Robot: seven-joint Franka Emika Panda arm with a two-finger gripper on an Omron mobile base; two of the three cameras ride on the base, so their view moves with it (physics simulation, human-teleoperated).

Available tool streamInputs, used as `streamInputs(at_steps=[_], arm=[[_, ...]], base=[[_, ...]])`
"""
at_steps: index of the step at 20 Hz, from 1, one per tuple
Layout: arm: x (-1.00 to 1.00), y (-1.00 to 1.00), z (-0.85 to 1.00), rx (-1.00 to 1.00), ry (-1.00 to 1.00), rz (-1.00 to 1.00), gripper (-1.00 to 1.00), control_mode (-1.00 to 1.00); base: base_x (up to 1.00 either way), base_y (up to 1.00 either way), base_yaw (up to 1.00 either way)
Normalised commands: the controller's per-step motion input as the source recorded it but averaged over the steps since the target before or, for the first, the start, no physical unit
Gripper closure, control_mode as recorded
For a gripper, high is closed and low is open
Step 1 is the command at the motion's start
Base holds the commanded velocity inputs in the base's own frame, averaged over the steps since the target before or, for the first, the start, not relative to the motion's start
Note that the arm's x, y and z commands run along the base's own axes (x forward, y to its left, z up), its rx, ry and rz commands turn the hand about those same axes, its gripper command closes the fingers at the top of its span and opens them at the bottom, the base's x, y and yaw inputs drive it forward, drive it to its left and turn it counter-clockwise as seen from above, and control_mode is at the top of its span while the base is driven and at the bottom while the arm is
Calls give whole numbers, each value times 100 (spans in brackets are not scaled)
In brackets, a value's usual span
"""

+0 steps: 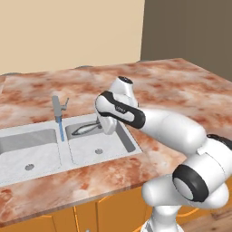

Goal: Take the fish out of the fridge, briefly rinse it in the sink, and place it on the tray next to the sink.

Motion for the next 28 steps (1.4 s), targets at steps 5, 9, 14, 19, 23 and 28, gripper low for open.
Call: streamInputs(at_steps=[5,9,14,19,23,28], arm=[[25,11,-12,-2,-2,-4,100,-100],[24,31,-8,-2,0,-7,100,-100],[15,21,-7,-2,0,-6,100,-100],[14,14,-12,-4,0,-12,100,-100],[18,19,-5,-4,0,-14,100,-100],[19,8,-1,-2,0,-14,100,-100]], base=[[0,0,0],[0,0,0],[0,0,0],[0,0,0],[0,0,0],[0,0,0]])
